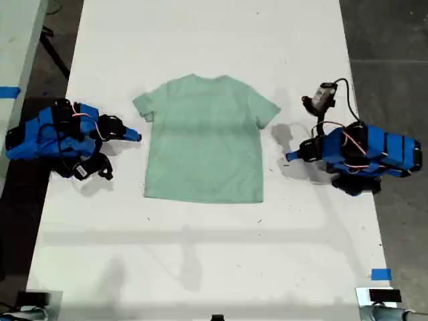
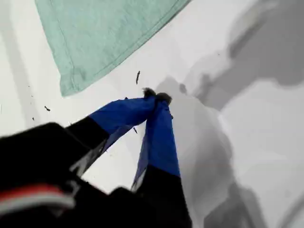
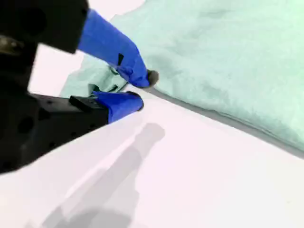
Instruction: Fold t-shirt
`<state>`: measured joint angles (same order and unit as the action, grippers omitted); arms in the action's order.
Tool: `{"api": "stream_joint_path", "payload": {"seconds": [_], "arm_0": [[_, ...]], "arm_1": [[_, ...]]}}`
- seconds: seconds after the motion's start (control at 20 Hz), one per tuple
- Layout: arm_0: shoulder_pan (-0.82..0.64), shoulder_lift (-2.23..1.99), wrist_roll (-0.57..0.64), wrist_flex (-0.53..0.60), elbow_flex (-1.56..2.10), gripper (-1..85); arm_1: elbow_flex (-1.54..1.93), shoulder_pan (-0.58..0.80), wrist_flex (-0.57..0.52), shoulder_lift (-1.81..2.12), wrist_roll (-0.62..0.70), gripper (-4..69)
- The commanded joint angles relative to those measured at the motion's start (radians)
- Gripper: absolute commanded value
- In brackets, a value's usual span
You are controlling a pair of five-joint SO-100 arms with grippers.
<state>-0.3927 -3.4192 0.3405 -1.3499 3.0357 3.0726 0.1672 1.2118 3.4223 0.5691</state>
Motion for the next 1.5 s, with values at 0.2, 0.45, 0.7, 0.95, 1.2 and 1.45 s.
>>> {"api": "stream_joint_path", "payload": {"seconds": [0.2,0.45,0.7,0.95,1.2,1.45], "arm_0": [[0.281,-0.003,-0.221,-0.02,-0.009,4.5],[0.337,-0.003,-0.221,-0.02,-0.009,7.9],[0.236,-0.003,-0.23,0.018,-0.051,0.0],[0.14,0.126,-0.215,0.081,-0.219,0.0],[-0.026,0.537,-0.103,0.032,-0.592,0.0],[-0.275,0.853,0.081,-0.104,-0.94,0.0]], "arm_1": [[-0.02,0.037,0.012,0.008,-0.36,-1.3],[-0.028,0.038,0.005,0.009,-0.383,-1.3],[-0.138,0.012,0.014,-0.002,-0.491,-1.3],[-0.526,0.078,-0.02,-0.469,-0.365,-1.3],[-0.942,0.23,0.064,-0.873,-0.167,-1.3],[-1.301,0.403,0.209,-1.14,0.015,-1.4]]}}
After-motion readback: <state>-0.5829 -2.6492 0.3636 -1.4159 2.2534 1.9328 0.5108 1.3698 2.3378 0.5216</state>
